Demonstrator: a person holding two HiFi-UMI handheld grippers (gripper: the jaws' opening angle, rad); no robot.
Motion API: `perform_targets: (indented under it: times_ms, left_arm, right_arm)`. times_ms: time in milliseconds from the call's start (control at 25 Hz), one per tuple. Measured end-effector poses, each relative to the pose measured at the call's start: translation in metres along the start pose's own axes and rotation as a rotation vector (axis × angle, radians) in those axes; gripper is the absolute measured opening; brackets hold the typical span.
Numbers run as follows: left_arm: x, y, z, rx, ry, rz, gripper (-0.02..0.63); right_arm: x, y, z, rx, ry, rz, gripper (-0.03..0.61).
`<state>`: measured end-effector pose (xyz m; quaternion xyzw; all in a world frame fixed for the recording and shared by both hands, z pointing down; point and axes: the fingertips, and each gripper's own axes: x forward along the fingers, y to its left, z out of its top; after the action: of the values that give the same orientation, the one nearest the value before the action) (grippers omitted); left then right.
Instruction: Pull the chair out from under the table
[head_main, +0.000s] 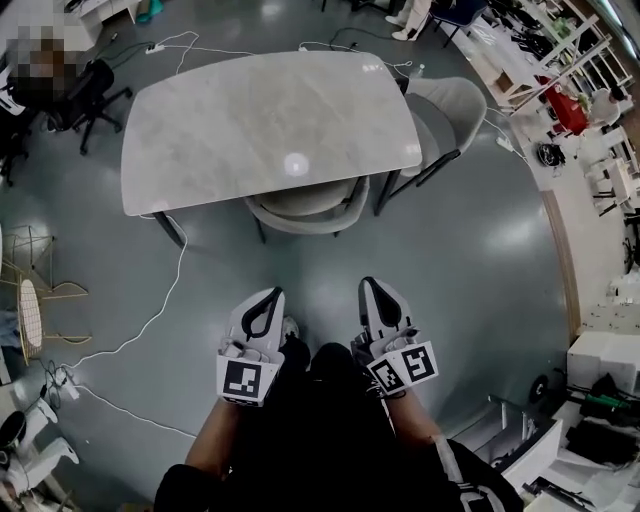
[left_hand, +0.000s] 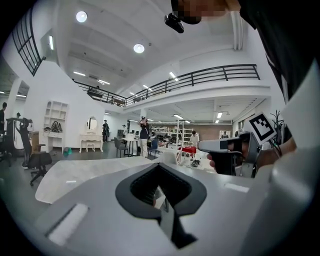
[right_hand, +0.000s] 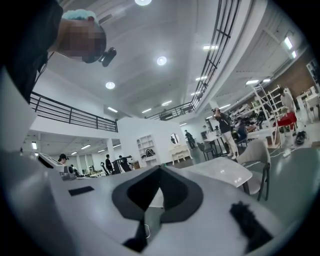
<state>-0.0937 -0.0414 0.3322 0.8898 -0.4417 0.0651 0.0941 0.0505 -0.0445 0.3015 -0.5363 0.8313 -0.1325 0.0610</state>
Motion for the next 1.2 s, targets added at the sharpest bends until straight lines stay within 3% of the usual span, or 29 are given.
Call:
perform_targets:
  times_ms: [360,760,880,1200]
  left_arm:
    - [0.016,0.03,-0.011,0.014,0.037,0.011,0.009]
    - [0.063,0.043,-0.018,0.07,0.058,0.035,0.008]
    - [0.084,0.042,-0.028,0.147,0.086,0.021,0.009]
    - [0.122,0.053,-0.055,0.171,0.175,0.005,0.009]
  right_arm:
    - [0.032,-0.01,-0.016,-0.017,0.034,-0.008,0.016]
    - [0.073,-0.044,-0.026,-0.033,0.089,0.063,0.015]
    - [0.084,-0.063,-0.032,-0.033,0.115,0.065,0.015]
    - [0.112,-0.088,-0.054,-0.031,0.188,0.09,0.015]
